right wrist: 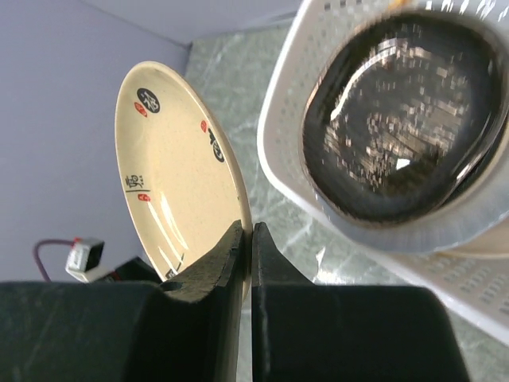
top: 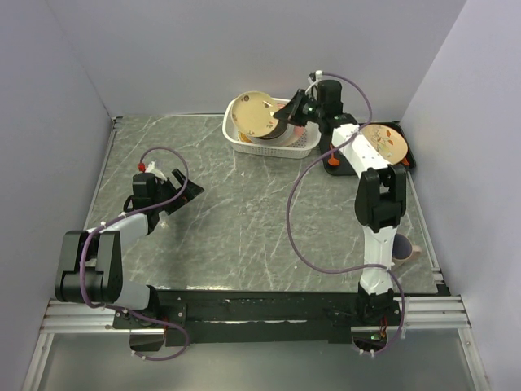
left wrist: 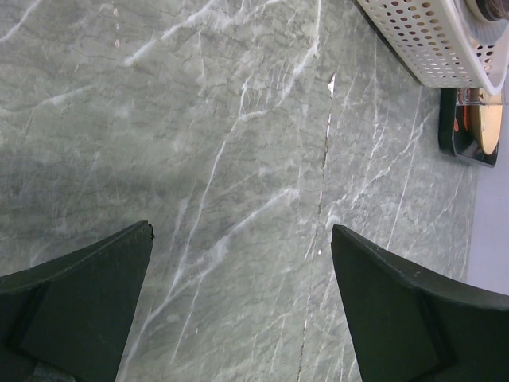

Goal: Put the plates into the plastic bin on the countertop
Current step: Place the plate in the plastic bin.

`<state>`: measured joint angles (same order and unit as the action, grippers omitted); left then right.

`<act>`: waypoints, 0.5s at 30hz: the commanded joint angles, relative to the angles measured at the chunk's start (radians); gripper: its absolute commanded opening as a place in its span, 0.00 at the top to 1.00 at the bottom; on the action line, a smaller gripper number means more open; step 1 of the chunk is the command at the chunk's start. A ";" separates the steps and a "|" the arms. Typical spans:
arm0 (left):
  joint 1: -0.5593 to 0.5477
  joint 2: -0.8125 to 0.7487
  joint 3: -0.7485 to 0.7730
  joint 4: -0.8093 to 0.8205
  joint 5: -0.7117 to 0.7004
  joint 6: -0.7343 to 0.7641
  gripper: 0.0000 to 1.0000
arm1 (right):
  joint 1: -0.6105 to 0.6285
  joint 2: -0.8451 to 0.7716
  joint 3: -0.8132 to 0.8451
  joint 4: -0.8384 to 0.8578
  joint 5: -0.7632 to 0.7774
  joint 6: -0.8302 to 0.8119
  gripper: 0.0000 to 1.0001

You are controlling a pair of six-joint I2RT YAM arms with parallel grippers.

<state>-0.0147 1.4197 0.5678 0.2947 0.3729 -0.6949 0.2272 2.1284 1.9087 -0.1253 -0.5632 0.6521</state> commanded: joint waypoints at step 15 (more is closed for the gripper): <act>-0.004 0.031 0.041 0.034 0.023 0.023 0.01 | -0.052 0.061 0.110 0.022 0.061 0.050 1.00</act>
<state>-0.0147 1.4384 0.5720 0.2943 0.3775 -0.6926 0.1886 2.1670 1.9831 -0.1482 -0.5343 0.6762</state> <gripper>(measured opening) 0.994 0.099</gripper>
